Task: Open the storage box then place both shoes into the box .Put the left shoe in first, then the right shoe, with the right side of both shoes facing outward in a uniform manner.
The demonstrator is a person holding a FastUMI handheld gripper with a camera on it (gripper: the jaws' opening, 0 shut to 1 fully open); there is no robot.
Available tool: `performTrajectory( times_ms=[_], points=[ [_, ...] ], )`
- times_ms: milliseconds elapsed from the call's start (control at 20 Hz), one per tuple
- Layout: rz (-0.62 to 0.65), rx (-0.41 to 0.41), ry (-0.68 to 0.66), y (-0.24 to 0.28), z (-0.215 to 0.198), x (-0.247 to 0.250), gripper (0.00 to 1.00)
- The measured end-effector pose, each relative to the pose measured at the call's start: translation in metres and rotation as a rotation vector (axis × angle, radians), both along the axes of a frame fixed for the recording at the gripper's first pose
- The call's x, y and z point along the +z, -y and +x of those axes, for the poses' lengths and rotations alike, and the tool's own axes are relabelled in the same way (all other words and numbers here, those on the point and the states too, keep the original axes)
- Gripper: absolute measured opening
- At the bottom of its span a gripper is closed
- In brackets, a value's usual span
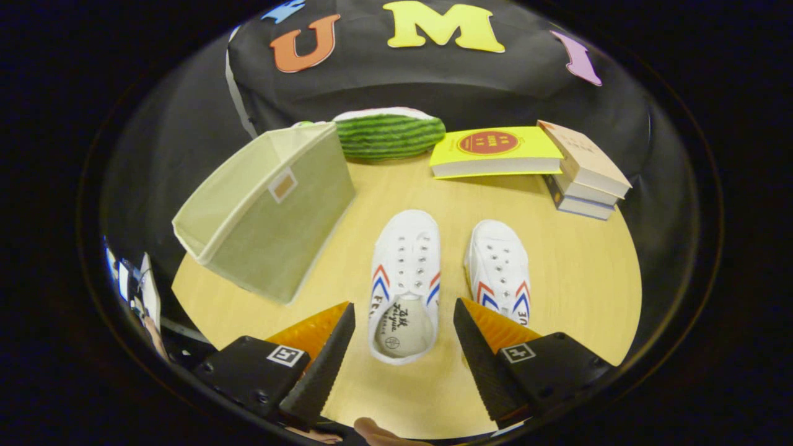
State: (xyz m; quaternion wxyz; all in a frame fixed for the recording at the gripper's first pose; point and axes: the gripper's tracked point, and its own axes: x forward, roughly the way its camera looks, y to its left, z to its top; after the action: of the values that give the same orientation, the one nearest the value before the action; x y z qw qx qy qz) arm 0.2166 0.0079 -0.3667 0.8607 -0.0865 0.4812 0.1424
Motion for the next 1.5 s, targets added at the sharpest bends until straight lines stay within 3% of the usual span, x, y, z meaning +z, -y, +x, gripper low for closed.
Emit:
performTrajectory(
  times_ms=[300,500,650,950,1100,1250,1500],
  points=[
    [-0.107,0.011,-0.177,0.014,0.012,-0.051,0.76],
    [-0.178,0.010,-0.265,0.011,0.019,-0.073,0.41],
    [-0.182,0.011,-0.231,0.005,0.032,-0.075,0.33],
    [0.020,-0.111,-0.245,0.003,0.032,-0.073,0.12],
    [0.162,-0.184,-0.261,-0.002,0.026,-0.070,0.07],
    [0.322,-0.229,-0.278,-0.013,0.025,-0.055,0.06],
    [0.426,-0.303,-0.273,-0.017,0.026,-0.030,0.06]
  ],
)
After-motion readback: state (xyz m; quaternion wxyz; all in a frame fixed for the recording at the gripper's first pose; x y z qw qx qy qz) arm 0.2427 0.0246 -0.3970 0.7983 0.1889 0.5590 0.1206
